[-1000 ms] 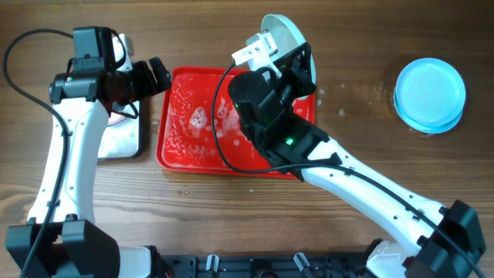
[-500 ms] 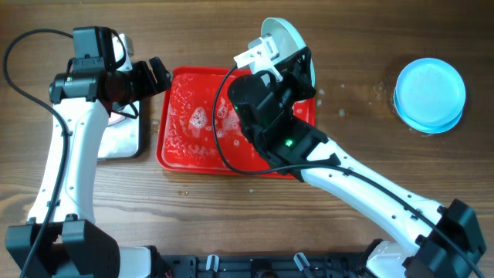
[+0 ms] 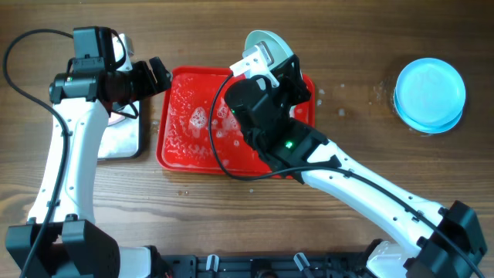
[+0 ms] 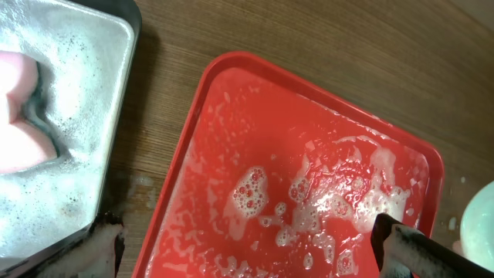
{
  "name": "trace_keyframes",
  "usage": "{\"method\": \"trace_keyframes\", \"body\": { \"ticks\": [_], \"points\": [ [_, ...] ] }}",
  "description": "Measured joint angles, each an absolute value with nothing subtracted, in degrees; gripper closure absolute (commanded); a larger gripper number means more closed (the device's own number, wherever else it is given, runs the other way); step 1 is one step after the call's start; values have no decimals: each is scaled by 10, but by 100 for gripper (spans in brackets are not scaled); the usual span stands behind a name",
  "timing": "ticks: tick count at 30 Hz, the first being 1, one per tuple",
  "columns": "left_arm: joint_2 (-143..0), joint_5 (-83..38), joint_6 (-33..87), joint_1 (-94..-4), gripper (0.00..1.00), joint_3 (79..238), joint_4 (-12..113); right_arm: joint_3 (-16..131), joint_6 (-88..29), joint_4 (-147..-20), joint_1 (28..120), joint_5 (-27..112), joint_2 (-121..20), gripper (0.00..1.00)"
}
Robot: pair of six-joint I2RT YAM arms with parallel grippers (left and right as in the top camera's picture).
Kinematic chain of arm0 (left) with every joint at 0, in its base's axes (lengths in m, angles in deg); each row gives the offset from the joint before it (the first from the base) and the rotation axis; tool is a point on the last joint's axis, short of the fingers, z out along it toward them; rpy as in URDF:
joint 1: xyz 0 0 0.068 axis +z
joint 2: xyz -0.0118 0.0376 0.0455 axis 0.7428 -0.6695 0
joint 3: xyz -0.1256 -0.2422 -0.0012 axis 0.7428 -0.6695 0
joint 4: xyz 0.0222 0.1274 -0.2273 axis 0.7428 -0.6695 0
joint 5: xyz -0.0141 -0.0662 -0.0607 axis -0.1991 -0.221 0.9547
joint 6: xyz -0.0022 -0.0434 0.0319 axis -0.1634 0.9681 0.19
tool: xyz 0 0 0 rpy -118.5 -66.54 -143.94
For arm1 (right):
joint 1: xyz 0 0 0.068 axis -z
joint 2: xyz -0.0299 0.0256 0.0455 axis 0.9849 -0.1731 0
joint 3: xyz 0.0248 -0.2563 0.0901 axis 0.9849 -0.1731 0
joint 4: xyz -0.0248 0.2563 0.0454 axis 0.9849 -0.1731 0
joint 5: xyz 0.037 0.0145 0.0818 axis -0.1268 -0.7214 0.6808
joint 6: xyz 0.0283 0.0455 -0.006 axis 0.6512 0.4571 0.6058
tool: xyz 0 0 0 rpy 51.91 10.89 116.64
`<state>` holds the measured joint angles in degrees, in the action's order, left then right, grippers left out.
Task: Clean dirty plates on tray and stack at the side
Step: 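Carry the plate right and stack it on the plate pile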
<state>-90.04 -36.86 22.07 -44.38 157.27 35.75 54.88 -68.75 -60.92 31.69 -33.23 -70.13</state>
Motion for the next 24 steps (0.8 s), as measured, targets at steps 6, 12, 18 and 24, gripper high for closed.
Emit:
{"method": "trace_keyframes", "body": {
  "ticks": [6, 12, 18, 24],
  "points": [
    [-900, -369, 221, -444, 0, 1573, 357, 548, -621, -679, 319, -274, -700, 96],
    [-900, -369, 220, -444, 0, 1573, 357, 548, -527, -767, 362, -148, -700, 96],
    [-900, -369, 220, -444, 0, 1573, 357, 548, -450, -830, 481, 0, -700, 96],
    [-900, -369, 221, -444, 0, 1573, 357, 491, -423, -796, 502, 7, -700, 96]
  ]
}}
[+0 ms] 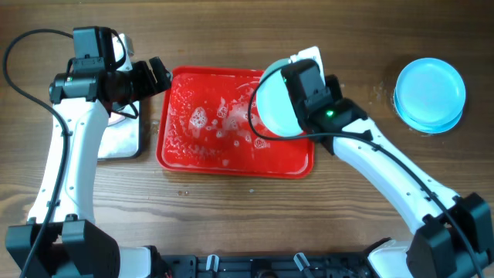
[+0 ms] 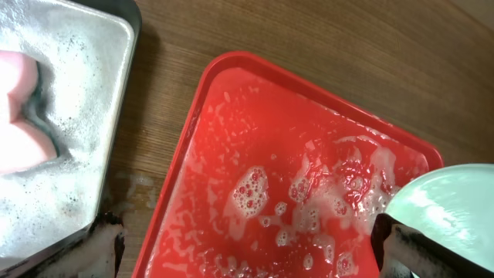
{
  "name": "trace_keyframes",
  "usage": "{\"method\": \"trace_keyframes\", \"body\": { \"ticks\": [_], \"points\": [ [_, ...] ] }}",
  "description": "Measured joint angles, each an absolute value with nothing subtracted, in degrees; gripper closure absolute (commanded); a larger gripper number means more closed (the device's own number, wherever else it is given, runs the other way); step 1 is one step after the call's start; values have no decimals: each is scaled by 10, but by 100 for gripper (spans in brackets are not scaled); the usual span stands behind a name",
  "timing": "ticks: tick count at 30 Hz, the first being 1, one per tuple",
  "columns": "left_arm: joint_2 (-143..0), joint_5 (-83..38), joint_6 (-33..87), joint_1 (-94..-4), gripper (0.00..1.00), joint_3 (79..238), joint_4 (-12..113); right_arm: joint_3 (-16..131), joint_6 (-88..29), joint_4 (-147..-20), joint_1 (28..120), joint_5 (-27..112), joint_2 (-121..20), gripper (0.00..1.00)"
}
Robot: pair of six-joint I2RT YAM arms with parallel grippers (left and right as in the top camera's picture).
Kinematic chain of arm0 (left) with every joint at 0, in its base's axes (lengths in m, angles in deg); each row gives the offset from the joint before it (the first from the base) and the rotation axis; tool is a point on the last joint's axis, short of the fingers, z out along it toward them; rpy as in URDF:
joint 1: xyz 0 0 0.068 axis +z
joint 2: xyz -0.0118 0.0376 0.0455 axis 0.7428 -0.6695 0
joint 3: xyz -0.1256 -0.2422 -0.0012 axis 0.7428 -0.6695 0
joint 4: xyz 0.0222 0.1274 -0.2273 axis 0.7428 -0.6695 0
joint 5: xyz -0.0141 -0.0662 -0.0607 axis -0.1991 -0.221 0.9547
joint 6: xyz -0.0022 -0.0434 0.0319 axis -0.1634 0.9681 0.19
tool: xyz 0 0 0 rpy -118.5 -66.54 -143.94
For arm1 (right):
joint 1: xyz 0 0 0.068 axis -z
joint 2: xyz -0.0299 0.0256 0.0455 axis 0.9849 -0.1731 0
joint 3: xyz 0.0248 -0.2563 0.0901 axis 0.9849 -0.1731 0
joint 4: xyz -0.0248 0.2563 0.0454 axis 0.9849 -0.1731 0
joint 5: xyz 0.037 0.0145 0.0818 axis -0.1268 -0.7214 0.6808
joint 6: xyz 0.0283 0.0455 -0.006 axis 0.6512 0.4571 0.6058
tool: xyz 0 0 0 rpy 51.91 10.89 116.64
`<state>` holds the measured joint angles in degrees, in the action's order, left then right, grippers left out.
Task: Clean dirty plates on tray and stack at the side
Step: 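Carry the plate right and stack it on the plate pile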
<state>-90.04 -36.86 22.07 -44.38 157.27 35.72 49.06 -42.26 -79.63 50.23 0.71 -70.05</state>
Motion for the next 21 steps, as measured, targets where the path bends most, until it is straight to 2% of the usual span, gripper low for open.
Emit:
{"method": "trace_keyframes", "body": {
  "ticks": [5, 13, 17, 21],
  "points": [
    [-900, -369, 221, -444, 0, 1573, 357, 426, -409, -776, 502, -53, -701, 96],
    [-900, -369, 221, -444, 0, 1573, 357, 420, -438, -693, 502, -196, -701, 96],
    [-900, -369, 220, -444, 0, 1573, 357, 420, -448, -692, 502, -160, -663, 96],
    [-900, -369, 221, -444, 0, 1573, 357, 422, -432, -713, 536, -61, -572, 96]
  ]
}}
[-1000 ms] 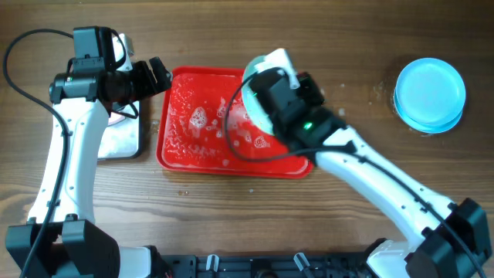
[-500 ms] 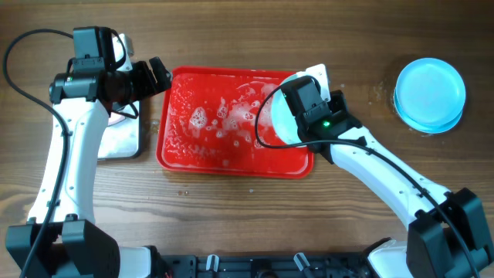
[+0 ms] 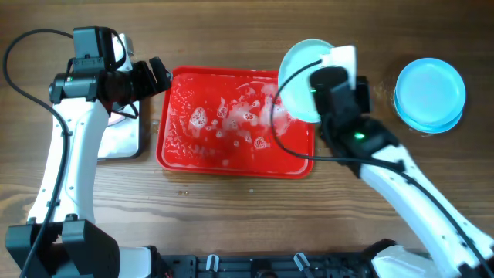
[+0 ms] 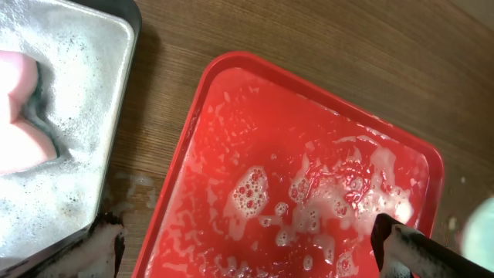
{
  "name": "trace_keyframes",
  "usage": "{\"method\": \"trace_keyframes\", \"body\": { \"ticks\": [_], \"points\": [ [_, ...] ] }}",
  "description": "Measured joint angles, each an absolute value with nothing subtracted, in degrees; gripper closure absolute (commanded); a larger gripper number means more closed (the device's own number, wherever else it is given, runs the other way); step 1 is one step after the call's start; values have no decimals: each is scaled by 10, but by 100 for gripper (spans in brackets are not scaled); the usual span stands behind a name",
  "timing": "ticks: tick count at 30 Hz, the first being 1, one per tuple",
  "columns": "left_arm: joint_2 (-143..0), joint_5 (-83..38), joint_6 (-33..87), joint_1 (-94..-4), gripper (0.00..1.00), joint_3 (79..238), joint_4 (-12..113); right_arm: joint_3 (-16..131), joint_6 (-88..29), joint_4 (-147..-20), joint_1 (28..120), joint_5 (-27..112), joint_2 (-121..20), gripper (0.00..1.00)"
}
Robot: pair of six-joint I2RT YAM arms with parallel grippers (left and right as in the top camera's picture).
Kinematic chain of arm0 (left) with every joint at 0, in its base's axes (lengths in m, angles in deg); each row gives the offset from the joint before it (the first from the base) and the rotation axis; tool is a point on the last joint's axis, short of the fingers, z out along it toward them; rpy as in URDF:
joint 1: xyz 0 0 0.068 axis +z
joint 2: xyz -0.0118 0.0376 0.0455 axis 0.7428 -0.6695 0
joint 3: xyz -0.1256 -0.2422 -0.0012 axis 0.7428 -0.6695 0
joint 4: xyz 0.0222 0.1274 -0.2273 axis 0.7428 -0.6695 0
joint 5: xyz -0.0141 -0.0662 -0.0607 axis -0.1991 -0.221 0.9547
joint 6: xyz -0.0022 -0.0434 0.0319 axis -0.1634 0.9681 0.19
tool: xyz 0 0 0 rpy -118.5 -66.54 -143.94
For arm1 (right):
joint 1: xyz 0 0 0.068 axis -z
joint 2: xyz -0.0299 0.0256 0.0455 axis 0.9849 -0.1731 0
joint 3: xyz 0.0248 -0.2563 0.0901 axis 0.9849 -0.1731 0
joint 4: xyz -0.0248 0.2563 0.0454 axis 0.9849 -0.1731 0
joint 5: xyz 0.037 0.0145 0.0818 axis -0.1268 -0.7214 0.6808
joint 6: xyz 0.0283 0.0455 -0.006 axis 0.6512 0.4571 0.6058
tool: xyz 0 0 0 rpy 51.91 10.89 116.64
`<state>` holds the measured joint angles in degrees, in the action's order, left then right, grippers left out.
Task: Clean dirty plates on tray and stack at the side
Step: 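Carry the plate right and stack it on the plate pile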
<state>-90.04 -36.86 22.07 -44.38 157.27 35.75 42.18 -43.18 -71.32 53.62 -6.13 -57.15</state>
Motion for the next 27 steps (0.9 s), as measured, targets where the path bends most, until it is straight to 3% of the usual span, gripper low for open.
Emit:
{"method": "trace_keyframes", "body": {
  "ticks": [9, 13, 16, 27],
  "points": [
    [-900, -369, 220, -444, 0, 1573, 357, 423, -338, -769, 811, 218, -539, 96],
    [-900, -369, 221, -444, 0, 1573, 358, 423, -312, -768, 975, 284, -548, 96],
    [-900, -369, 220, -444, 0, 1573, 357, 423, -307, -746, 1043, 302, -586, 96],
    [-900, -369, 221, -444, 0, 1573, 357, 423, -301, -619, 1119, 325, -756, 96]
  ]
}}
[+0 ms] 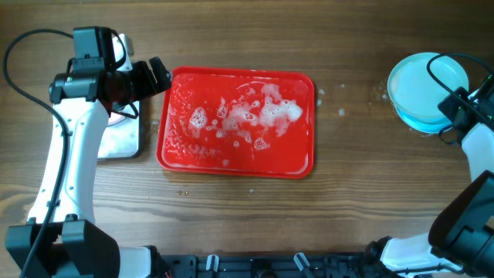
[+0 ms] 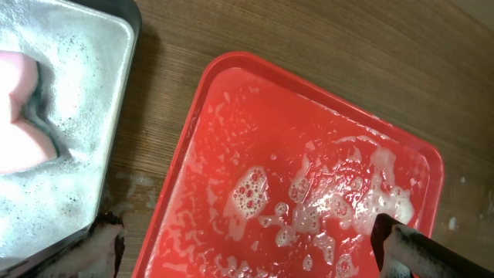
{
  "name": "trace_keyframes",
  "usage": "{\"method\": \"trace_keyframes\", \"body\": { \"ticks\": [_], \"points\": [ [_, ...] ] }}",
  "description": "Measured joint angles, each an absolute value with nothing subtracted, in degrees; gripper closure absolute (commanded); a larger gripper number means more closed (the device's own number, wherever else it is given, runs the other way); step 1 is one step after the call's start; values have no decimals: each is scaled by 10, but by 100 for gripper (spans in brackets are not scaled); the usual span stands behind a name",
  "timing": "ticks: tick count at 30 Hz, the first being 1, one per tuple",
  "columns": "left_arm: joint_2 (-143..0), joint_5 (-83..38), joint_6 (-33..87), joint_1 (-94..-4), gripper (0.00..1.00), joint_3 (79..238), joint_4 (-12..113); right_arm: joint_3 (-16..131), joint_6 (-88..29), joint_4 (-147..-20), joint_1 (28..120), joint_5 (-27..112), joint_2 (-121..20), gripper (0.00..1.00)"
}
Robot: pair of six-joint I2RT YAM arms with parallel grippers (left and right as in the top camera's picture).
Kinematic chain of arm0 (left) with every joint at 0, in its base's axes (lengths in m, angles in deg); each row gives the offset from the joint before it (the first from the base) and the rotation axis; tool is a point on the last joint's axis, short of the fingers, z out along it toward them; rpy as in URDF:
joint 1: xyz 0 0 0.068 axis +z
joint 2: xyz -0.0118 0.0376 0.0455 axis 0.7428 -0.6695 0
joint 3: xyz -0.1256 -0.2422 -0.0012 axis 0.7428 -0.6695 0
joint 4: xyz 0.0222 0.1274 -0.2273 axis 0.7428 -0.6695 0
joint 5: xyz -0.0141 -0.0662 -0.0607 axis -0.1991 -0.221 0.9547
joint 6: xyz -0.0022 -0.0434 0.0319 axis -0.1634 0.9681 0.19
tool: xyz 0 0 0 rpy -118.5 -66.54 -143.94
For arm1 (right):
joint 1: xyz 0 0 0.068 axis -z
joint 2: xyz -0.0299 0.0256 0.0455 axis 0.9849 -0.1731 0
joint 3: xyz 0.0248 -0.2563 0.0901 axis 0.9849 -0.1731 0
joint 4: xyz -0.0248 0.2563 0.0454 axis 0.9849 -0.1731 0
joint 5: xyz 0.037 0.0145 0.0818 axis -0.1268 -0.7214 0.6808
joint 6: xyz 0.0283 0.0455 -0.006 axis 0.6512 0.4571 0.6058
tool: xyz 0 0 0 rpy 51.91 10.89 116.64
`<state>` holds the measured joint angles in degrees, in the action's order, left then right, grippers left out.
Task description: Clean dirty plates on tray and stack at the side
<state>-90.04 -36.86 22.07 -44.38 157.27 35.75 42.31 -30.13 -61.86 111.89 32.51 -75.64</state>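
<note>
The red tray (image 1: 176, 154) holds only suds and water; no plate is on it. In the left wrist view its rim (image 2: 187, 139) runs under my left gripper (image 2: 251, 255), which stands open and empty above the tray's left end (image 1: 158, 77). At the far right a pale blue-green plate (image 1: 424, 81) lies over the blue plate stack (image 1: 421, 123), slightly off its centre. My right gripper (image 1: 457, 104) is at that plate's right edge, seemingly still shut on it; its fingers are too small to see clearly.
A grey soapy tub (image 2: 77, 93) with a pink sponge (image 2: 15, 116) stands left of the tray, under the left arm (image 1: 73, 147). Water drops (image 1: 340, 112) dot the wood between tray and stack. A cable loops over the stack's right side.
My right gripper has carried the pale plate from above the tray's right end to over the blue stack at the far right. The left arm has not moved.
My right gripper first held the pale plate tilted at the tray's back edge. It then held it over the tray's right half, then at the tray's right end. Now the plate is over the stack, and the tray holds only suds.
</note>
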Motion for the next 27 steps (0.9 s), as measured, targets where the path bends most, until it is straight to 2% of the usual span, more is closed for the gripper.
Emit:
{"method": "trace_keyframes", "body": {
  "ticks": [11, 13, 14, 15, 19, 22, 25, 26, 27],
  "points": [
    [-900, -369, 221, -444, 0, 1573, 357, 423, -300, -592, 1156, 330, -767, 93],
    [-900, -369, 221, -444, 0, 1573, 357, 423, -299, -591, 1155, 330, -767, 65],
    [-900, -369, 221, -444, 0, 1573, 357, 423, -299, -590, 1156, 331, -767, 54],
    [-900, -369, 220, -444, 0, 1573, 357, 423, -300, -590, 1156, 331, -767, 49],
    [-900, -369, 221, -444, 0, 1573, 357, 423, -299, -591, 1156, 344, -767, 49],
    [-900, -369, 221, -444, 0, 1573, 357, 423, -300, -590, 1155, 382, -767, 65],
    [-900, -369, 221, -444, 0, 1573, 357, 424, -299, -604, 1153, 425, -767, 74],
    [-900, -369, 221, -444, 0, 1573, 357, 424, -299, -614, 1151, 433, -767, 73],
    [-900, -369, 221, -444, 0, 1573, 357, 424, -299, -627, 1145, 443, -767, 66]
  ]
}}
